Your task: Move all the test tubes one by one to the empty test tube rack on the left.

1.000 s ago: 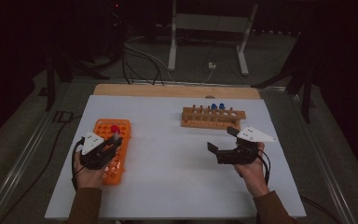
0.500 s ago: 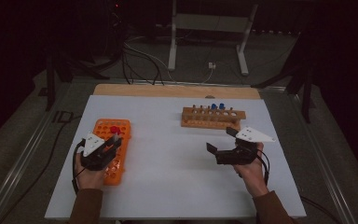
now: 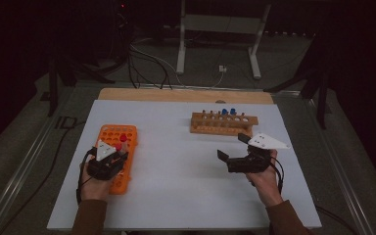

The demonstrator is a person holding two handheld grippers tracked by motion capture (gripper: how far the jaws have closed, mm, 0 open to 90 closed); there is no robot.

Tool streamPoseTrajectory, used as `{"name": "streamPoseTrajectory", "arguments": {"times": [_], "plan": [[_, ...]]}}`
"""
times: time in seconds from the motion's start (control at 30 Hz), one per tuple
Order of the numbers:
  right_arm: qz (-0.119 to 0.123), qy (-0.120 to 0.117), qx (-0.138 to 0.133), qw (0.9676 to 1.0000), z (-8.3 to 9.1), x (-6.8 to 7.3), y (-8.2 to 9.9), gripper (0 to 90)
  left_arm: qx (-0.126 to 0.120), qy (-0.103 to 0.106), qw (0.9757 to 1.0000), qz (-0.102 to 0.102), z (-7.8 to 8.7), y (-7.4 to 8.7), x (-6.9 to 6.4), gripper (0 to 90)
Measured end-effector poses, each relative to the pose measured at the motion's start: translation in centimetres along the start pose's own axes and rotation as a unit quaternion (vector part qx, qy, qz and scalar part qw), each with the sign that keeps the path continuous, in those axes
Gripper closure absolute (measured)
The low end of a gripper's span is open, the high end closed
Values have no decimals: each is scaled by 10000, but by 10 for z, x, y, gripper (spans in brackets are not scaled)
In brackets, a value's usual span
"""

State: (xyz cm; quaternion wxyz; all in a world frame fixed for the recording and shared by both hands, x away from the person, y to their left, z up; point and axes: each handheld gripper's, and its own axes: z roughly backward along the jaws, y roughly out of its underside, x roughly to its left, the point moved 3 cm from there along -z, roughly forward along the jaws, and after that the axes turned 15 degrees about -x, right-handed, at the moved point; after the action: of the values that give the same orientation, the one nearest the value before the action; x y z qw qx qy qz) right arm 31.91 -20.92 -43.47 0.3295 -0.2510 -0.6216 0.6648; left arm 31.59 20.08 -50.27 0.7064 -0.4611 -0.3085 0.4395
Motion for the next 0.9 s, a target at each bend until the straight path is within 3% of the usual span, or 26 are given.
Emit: {"name": "streamPoseTrajectory", "arguments": {"times": [0.07,0.2,0.33,0.4,0.53,0.6,0.67,0.8,0.9], "plan": [[-17,5,-2,10000,0,0,0,14,88,-36,9999,-64,-2,0,-1,752],[-18,-4,1,10000,0,-1,0,14,116,-24,9999,55,-2,0,0,752],[-13,-21,17,10000,0,0,1,14,109,-67,9999,41,-1,-1,0,742],[-9,-28,19,10000,0,1,1,14,90,-85,9999,50,0,0,-1,668],[-25,-21,4,10000,0,-1,0,14,-53,-146,9998,104,7,-3,-2,631],[-29,-14,6,10000,0,-1,0,14,-123,-194,9997,61,10,-7,-3,653],[-29,-15,11,10000,0,-1,1,14,-152,-197,9997,-13,12,-9,-5,730],[-17,-24,10,10000,0,0,0,14,37,-272,9995,-139,8,-6,-7,755],[-22,-16,-1,10000,0,-1,0,14,32,-257,9997,-36,7,-5,-6,756]]}}
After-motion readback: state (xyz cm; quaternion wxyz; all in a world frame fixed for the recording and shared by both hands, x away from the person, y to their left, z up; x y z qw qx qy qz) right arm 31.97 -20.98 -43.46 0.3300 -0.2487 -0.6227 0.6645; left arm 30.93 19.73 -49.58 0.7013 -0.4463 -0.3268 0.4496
